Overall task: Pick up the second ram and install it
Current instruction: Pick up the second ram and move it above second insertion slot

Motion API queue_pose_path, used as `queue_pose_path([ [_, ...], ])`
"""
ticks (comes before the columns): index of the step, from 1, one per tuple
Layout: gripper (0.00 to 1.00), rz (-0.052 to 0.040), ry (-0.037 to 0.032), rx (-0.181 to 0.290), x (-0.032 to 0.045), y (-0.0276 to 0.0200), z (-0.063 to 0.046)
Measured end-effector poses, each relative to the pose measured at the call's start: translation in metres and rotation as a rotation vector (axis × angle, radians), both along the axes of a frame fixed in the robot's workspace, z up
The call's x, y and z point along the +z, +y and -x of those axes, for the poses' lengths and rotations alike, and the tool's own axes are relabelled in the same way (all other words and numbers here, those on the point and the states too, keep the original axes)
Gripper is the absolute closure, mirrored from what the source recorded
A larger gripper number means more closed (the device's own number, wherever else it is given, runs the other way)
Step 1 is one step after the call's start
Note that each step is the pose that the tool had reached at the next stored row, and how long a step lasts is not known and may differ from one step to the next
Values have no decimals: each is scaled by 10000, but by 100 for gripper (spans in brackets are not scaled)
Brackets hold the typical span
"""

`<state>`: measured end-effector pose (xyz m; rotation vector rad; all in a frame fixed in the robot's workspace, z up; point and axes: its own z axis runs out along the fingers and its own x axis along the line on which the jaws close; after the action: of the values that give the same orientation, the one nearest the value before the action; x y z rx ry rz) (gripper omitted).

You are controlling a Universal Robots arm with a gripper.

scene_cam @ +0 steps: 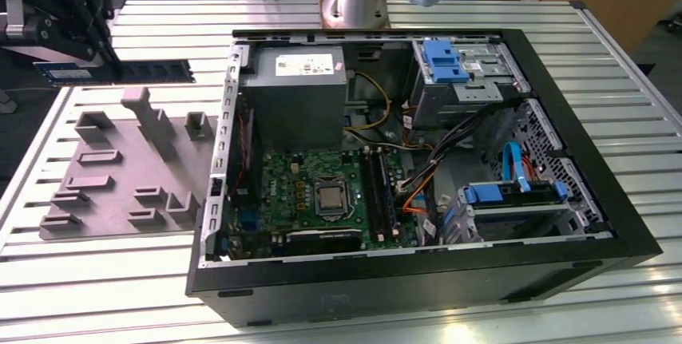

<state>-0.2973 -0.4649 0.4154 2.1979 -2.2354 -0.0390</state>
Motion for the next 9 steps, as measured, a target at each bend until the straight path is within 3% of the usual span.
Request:
queue_pose_path([
  [9, 86, 0, 0, 0, 0, 0, -72],
])
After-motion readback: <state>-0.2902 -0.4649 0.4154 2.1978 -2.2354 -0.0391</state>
